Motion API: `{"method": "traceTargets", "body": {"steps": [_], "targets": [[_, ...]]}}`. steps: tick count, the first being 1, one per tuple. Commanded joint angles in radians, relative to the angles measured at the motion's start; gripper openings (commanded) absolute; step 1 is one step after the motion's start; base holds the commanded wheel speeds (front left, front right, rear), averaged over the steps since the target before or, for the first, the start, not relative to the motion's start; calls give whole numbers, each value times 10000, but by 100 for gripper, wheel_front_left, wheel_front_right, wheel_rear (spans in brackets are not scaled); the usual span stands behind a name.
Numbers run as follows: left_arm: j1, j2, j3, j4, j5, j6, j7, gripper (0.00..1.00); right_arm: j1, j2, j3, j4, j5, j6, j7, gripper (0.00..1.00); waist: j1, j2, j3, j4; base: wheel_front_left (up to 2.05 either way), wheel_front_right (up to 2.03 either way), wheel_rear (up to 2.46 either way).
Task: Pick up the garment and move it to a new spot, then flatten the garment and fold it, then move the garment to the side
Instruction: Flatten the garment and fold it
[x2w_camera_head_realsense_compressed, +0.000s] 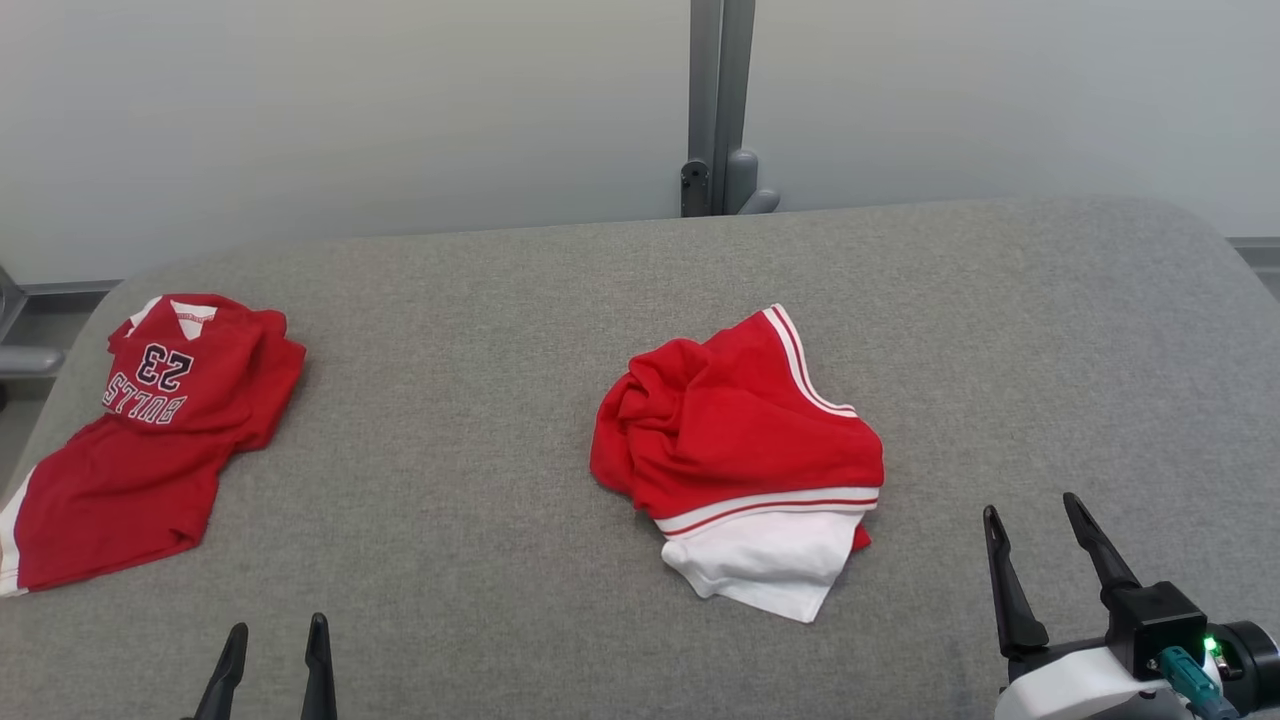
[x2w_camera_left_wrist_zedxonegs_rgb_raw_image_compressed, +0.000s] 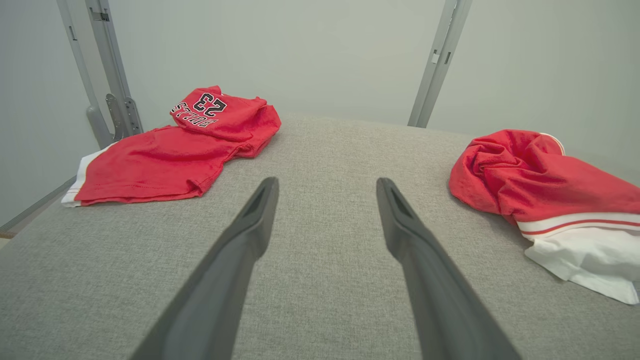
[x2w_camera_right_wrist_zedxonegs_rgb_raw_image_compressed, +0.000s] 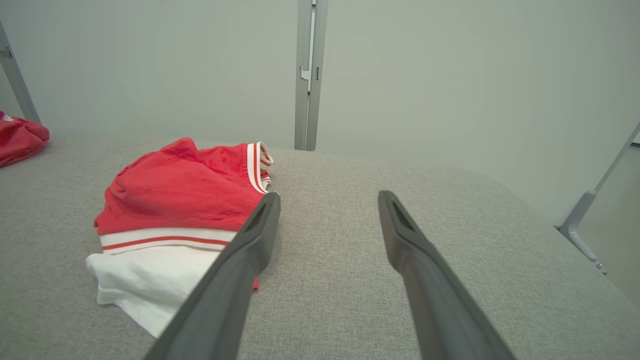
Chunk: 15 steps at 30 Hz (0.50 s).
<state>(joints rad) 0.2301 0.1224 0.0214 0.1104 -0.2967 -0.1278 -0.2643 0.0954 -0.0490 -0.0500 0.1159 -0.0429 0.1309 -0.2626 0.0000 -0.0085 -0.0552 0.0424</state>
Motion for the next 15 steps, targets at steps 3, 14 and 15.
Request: {"method": "traceTargets", "body": {"steps": [3, 14, 15], "targets": [[-158, 101, -104, 32, -41, -37, 0, 100, -84, -26, -29, 22, 55, -1, -35, 100, 0, 85, 24, -17, 0, 0, 0], [-165, 276, -165, -8, -32, -40, 0, 100, -158, -26, -9, -3, 18, -3, -33, 100, 0, 85, 65, -77, 0, 0, 0], [-178, 274, -189, -22, -7, -40, 0, 100, -162, -26, -7, -16, 11, -1, -35, 100, 0, 85, 72, -94, 0, 0, 0]]}}
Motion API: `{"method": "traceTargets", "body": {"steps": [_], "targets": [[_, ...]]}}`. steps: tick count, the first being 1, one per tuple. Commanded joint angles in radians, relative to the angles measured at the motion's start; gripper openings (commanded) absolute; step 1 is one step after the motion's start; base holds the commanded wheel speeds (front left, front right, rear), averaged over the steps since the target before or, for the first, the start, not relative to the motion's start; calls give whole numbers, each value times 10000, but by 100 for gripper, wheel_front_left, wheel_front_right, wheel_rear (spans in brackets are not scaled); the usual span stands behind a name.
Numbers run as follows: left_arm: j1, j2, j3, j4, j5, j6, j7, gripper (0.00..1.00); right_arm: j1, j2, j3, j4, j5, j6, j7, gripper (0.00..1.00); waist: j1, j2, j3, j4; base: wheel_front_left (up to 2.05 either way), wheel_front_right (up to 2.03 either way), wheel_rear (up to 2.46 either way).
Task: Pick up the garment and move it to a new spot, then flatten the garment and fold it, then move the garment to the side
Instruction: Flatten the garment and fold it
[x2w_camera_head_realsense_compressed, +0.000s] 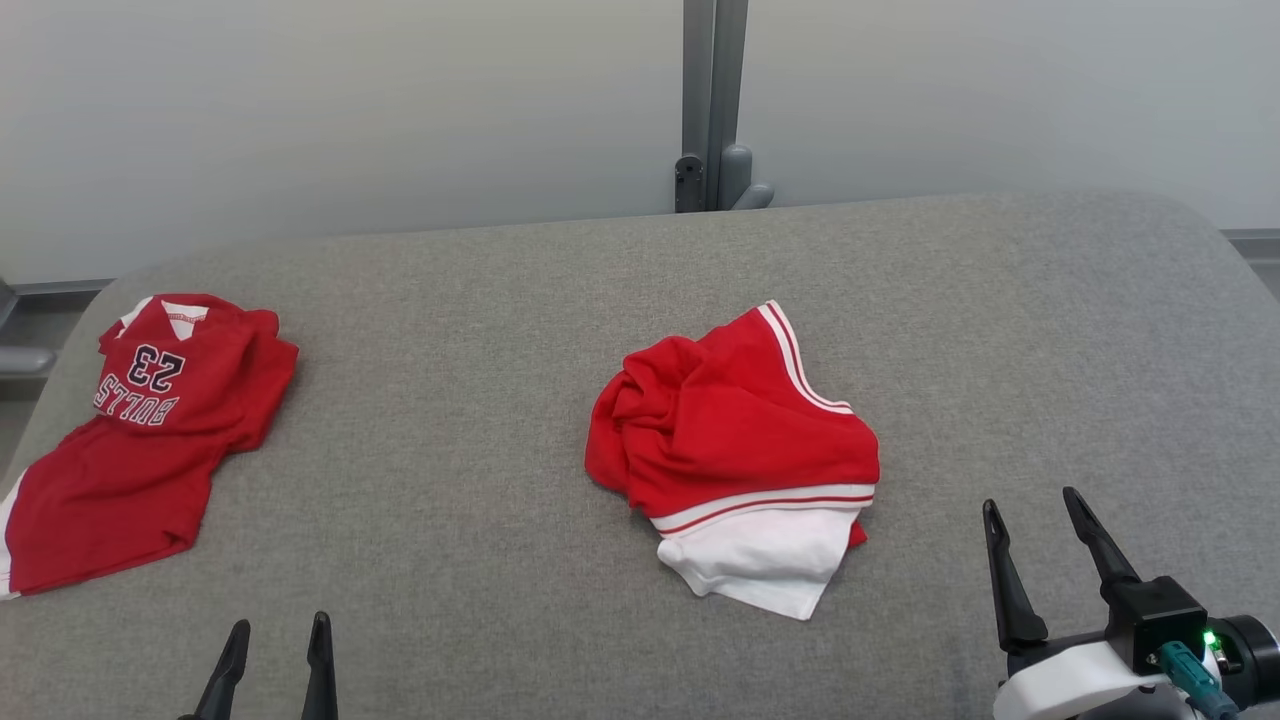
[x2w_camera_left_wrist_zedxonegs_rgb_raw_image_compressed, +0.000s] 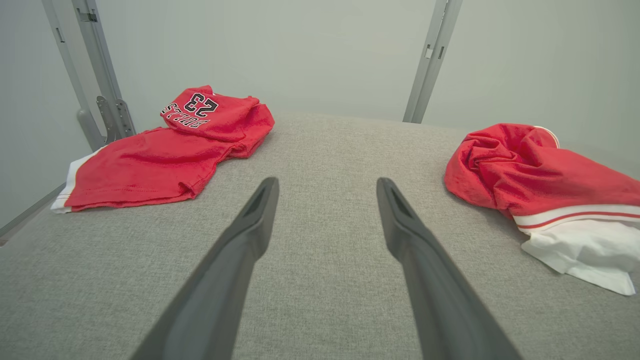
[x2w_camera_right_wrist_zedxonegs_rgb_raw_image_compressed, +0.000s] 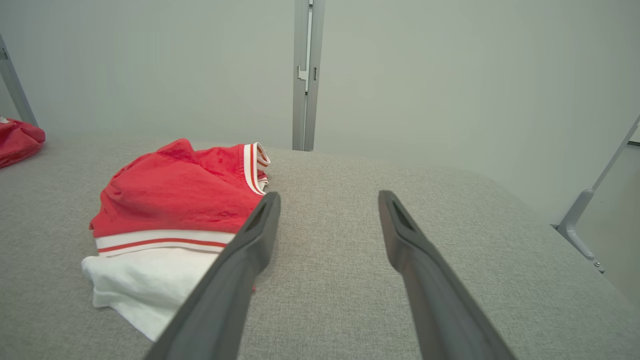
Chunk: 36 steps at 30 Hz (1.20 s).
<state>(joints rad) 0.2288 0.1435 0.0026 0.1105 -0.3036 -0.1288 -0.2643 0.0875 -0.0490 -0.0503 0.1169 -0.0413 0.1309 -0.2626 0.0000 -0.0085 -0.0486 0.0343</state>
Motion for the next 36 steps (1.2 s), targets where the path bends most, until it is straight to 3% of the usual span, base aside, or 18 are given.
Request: {"method": "traceTargets", "body": {"steps": [1, 9, 16, 19, 28, 36], "targets": [[-190, 53, -28, -48, 96, -30, 0, 100, -98, -26, 8, -38, -14, -3, -35, 100, 0, 85, 27, -39, 0, 0, 0], [-816, 221, -1477, -45, -209, -31, 0, 100, -466, -26, 115, -232, -129, -3, -35, 100, 0, 85, 415, -575, 0, 0, 0], [-2133, 502, -3740, 1195, -1211, -30, 633, 100, -690, -24, 181, -385, -16, -3, -35, 100, 0, 85, 1043, -1238, 0, 0, 0], [-2689, 326, -4316, 1888, -2039, -32, 1082, 100, -828, -23, 212, -439, 40, -3, -35, 100, 0, 85, 1350, -1513, 0, 0, 0], [-3879, 245, -5564, 3529, -4215, -20, 1704, 100, -1174, -21, 171, -556, 102, -3, -35, 100, 0, 85, 2031, -2256, 0, 0, 0], [-4500, 439, -6397, 4208, -5008, -14, 1604, 100, -1322, -20, 135, -609, 157, -1, -35, 100, 0, 85, 2377, -2498, 0, 0, 0]]}}
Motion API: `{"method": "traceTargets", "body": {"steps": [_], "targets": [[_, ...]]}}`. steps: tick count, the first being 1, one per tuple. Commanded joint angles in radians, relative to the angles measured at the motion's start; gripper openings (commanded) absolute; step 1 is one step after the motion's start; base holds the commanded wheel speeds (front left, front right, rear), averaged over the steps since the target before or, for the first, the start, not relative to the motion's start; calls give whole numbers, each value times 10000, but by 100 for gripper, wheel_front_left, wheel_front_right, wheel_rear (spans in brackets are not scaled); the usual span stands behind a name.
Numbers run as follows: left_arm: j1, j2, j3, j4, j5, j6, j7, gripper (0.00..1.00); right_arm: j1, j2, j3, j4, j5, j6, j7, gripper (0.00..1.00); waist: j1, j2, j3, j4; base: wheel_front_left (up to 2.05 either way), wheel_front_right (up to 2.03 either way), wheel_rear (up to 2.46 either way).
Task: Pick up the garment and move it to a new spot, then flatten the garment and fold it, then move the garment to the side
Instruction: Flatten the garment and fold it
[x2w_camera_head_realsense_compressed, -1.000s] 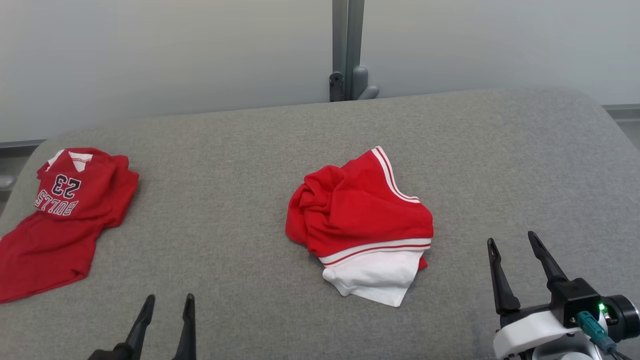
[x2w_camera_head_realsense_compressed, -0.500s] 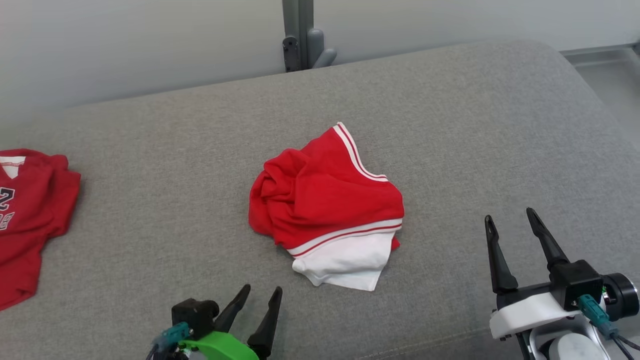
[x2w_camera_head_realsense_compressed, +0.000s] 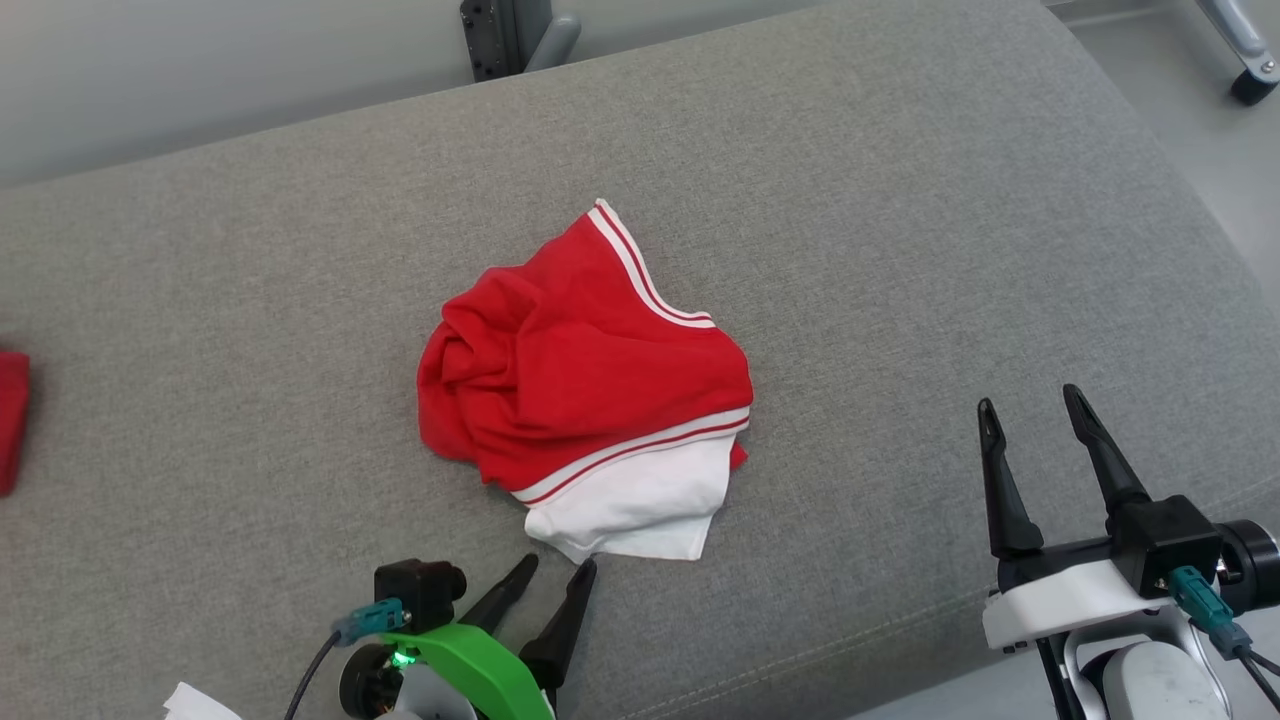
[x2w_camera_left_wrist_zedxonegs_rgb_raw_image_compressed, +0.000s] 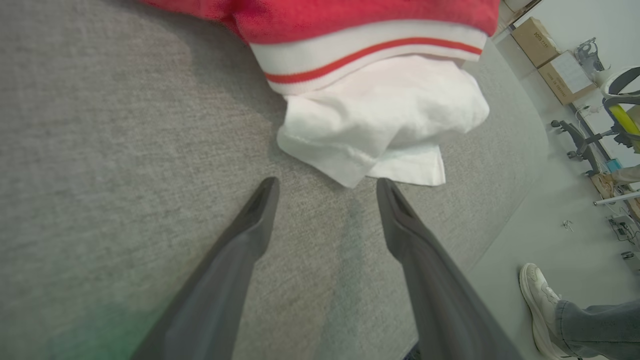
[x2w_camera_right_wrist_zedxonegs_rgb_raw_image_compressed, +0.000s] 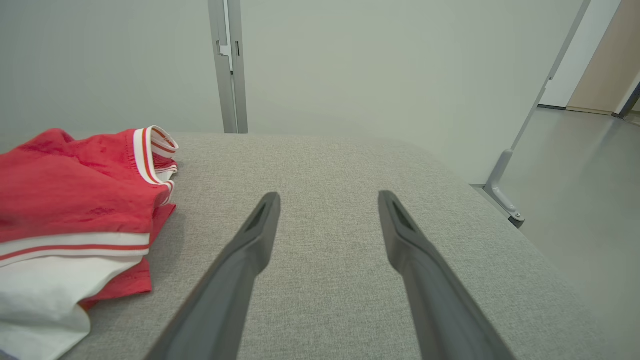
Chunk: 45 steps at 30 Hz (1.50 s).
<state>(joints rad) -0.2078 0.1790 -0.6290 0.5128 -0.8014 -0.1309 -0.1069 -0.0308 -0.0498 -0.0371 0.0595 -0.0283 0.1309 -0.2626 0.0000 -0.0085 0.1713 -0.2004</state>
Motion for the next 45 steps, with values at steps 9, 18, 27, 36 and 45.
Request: {"method": "traceTargets", "body": {"steps": [9, 18, 27, 36, 45], "targets": [[-516, 118, -779, 646, -551, 12, -120, 98, -208, -13, 80, 10, 61, -3, -35, 100, 0, 85, 310, -237, 0, 0, 0], [-537, 215, -1507, 777, -1137, 12, -77, 45, -173, -13, 84, 85, 65, -3, -35, 100, 0, 85, 200, -220, 0, 0, 0], [-1142, 417, -1738, 50, -1882, 1, -445, 0, -186, -15, 81, 136, 103, -1, -35, 100, 0, 85, 94, -231, 0, 0, 0], [-1447, 1040, -1483, -2411, -3148, 2, -251, 0, 8, -15, 8, 158, 142, -3, -35, 100, 0, 85, -176, -189, 0, 0, 0], [-2026, 2333, -312, -5480, -3942, 778, 543, 0, -8, -15, 123, 226, 232, -3, -35, 100, 0, 85, -487, -103, 0, 0, 0]]}}
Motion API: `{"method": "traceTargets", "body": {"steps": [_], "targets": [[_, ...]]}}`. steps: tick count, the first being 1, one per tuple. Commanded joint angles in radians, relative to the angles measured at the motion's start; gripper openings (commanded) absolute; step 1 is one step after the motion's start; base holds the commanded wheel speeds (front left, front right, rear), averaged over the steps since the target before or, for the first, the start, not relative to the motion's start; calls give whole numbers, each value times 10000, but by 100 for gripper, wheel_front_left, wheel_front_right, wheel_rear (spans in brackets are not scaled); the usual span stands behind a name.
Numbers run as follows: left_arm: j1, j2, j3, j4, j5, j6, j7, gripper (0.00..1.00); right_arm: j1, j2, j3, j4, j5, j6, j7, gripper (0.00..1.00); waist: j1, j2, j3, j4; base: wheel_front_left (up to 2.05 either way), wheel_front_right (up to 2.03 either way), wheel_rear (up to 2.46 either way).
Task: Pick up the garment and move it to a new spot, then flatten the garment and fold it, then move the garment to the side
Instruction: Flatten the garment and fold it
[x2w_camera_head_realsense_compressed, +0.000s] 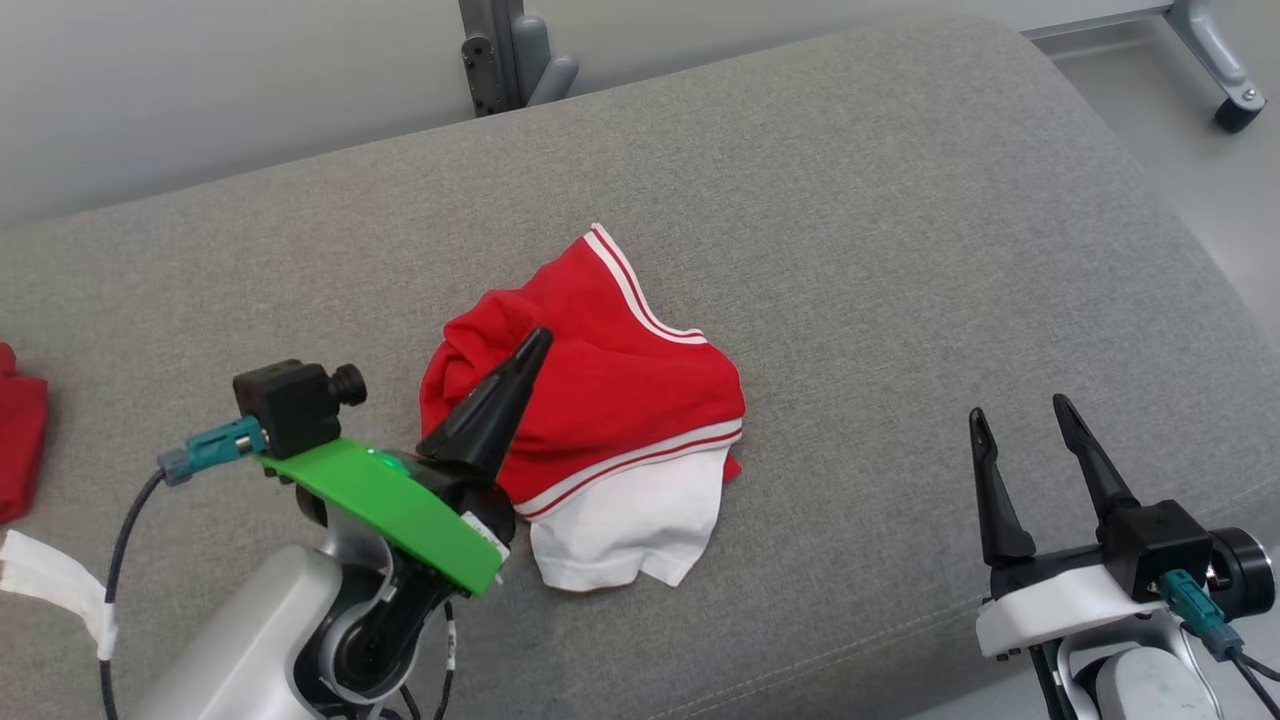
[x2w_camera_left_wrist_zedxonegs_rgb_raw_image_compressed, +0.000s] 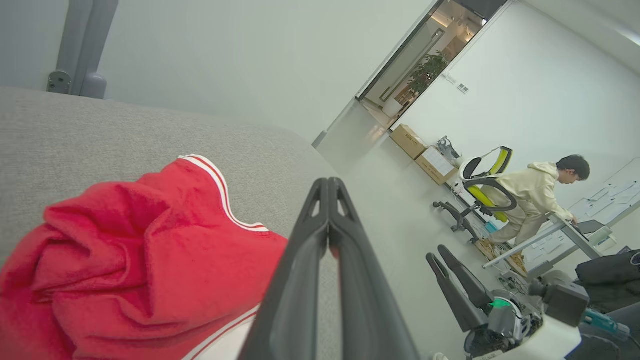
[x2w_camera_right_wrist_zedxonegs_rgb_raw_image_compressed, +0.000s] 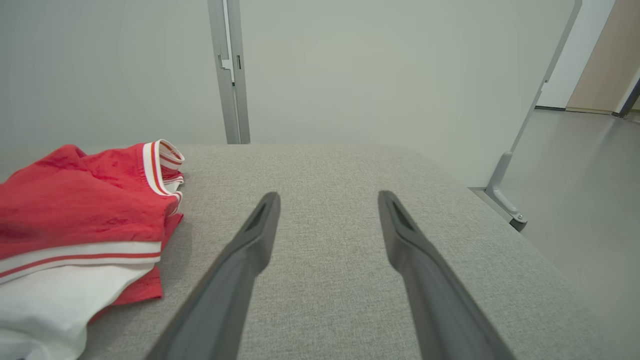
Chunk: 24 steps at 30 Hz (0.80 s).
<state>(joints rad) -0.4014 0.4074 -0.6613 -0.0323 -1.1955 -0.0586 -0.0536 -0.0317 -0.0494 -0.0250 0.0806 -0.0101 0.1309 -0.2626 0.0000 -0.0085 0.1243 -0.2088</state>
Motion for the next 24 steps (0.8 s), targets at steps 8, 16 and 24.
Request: {"method": "traceTargets", "body": {"steps": [8, 16, 24], "targets": [[290, 401, 140, -440, -6, 428, 69, 0, 100, -17, -55, -2, 55, -3, -35, 100, 0, 85, -70, -121, 0, 0, 0], [574, 686, -122, -172, 1013, 971, -322, 100, 163, -17, -166, -87, -43, -3, -33, 100, 0, 85, 4, 32, 0, 0, 0], [1381, 414, -1262, 870, 2956, 1539, -1414, 100, 137, -22, -180, -43, -128, -3, -33, 100, 0, 85, -13, 343, 0, 0, 0]]}}
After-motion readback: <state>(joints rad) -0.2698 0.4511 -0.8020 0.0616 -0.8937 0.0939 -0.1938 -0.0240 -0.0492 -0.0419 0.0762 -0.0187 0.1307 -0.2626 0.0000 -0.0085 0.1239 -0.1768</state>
